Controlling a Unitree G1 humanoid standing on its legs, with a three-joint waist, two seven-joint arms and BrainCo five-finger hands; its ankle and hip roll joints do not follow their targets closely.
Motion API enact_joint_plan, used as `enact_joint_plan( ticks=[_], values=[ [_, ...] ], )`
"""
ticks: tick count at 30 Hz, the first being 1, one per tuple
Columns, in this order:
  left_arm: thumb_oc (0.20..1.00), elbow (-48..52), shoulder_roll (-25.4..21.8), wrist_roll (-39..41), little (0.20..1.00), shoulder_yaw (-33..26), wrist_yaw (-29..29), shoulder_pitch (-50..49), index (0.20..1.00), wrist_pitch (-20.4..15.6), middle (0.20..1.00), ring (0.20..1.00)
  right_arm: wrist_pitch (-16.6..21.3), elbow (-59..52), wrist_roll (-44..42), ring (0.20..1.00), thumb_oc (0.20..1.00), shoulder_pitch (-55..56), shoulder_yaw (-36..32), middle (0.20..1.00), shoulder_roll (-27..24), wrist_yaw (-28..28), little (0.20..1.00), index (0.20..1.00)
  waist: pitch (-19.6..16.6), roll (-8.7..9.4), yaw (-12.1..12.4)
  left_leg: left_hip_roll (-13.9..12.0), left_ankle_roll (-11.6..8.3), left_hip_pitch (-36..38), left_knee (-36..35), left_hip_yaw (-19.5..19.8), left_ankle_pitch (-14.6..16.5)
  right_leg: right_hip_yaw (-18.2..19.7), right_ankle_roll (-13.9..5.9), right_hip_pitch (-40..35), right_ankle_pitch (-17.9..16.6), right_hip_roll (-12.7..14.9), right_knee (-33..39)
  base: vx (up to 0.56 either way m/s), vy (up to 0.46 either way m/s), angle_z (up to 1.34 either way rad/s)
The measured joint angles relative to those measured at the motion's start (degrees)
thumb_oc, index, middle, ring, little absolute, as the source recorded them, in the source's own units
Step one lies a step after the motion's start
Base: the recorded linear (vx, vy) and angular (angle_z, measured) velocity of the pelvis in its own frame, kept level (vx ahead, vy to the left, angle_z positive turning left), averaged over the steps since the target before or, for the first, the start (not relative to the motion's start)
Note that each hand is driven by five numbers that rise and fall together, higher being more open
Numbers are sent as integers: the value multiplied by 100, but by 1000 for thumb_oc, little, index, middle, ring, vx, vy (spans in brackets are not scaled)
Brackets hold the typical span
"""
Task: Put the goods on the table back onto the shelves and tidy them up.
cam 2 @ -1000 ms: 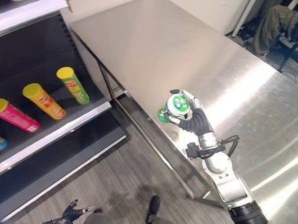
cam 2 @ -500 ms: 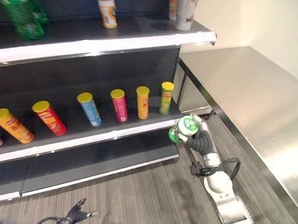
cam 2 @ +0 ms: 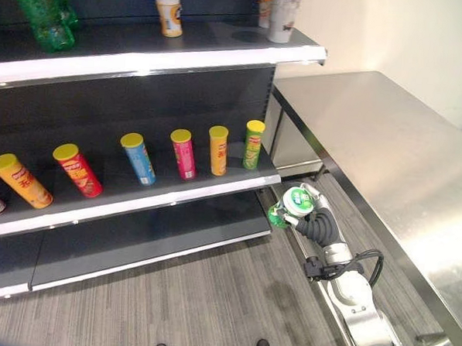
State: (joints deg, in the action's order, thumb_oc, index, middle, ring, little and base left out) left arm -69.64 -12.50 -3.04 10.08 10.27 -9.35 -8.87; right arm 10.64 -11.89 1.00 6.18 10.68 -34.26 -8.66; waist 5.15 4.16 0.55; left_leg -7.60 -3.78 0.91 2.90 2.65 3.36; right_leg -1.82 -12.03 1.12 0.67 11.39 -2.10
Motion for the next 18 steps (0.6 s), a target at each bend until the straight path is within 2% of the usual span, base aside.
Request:
enact_joint_plan(
  ticks=[3,5,6,7,8,9,10,12,14,15,16,17,18],
  values=[
    [1000,250,-179,-109,1000,355,-46,-2,1000,-25,1000,1000,32,-2,-2,200,200,-365,380,200,13,77,200,200,-50,80,6,20,-26,-97,172,-18,-15,15,-2,12,1,19,16,19,-13,5],
    [1000,322,-205,-229,1000,355,-62,31,1000,-26,1000,1000,43,-1,-2,200,200,-513,469,200,13,79,200,200,-51,117,7,22,-25,-173,344,-58,-14,15,4,1,-1,19,61,22,-15,1],
    [1000,289,-188,-256,1000,317,-63,45,1000,-38,1000,1000,47,3,-3,200,200,-618,477,200,6,81,200,200,-26,80,50,-9,-53,-300,615,-68,-21,-1,66,39,55,-26,-94,65,-28,11],
    [1000,222,-150,-227,1000,48,-59,129,1000,-98,1000,1000,41,19,-3,200,200,-809,480,200,3,84,200,200,56,51,64,-80,-226,-811,1594,-6,21,-28,313,472,539,-204,-1159,61,-17,22],
    [1000,207,-183,-201,1000,-74,-46,127,1000,-90,1000,1000,51,10,-4,200,200,-825,479,200,-31,85,200,200,92,71,112,-86,-288,-918,1937,3,-19,-16,512,511,790,-293,-1417,224,121,24],
    [1000,200,-109,-125,1000,-117,-37,102,1000,-87,1000,1000,53,20,-4,200,200,-808,483,200,-59,85,200,200,99,123,259,-111,-332,-1038,2208,2,-325,-4,705,396,851,-284,-1304,257,196,25],
    [1000,29,-49,5,1000,-241,-42,218,1000,-62,1000,1000,50,12,-4,200,200,-836,518,200,-69,82,200,200,84,160,245,-121,-76,-1359,2129,-215,-149,-137,794,266,787,-178,-674,305,266,6],
    [1000,-99,-40,103,1000,-332,-42,248,1000,17,1000,1000,44,-47,-4,200,200,-835,531,200,-94,75,200,200,80,194,261,128,179,-1241,1280,-318,13,-145,875,37,608,-47,25,170,228,4],
    [1000,-189,25,193,1000,-317,-33,305,1000,34,1000,1000,41,-76,-5,200,200,-829,505,200,-182,51,200,200,36,5,197,165,201,-989,462,-226,76,-208,795,-121,443,-127,370,176,246,13],
    [1000,-194,123,192,1000,-295,-29,317,1000,37,1000,1000,50,-111,-2,200,200,-837,514,200,-274,44,200,200,43,-229,211,120,16,-873,117,3,18,-180,674,-180,262,-253,540,193,275,-6],
    [1000,-192,115,193,1000,-252,-17,295,1000,33,1000,1000,24,-66,-2,200,200,-833,627,200,-182,16,200,200,19,-167,250,205,3,-908,179,-9,9,-88,642,-217,240,-221,655,205,317,-31],
    [1000,-127,85,196,1000,-158,2,283,1000,36,1000,1000,28,-91,2,200,200,-837,745,200,-145,30,200,200,42,-180,406,159,2,-895,166,-62,-8,-9,632,-123,322,-315,352,191,316,-27],
    [1000,-6,12,194,1000,-91,28,282,1000,31,1000,1000,30,-78,1,200,200,-816,749,200,-98,30,200,200,75,-151,380,84,-36,-861,190,-55,-125,-33,656,-2,485,-423,-234,191,344,-14]
  ],
)
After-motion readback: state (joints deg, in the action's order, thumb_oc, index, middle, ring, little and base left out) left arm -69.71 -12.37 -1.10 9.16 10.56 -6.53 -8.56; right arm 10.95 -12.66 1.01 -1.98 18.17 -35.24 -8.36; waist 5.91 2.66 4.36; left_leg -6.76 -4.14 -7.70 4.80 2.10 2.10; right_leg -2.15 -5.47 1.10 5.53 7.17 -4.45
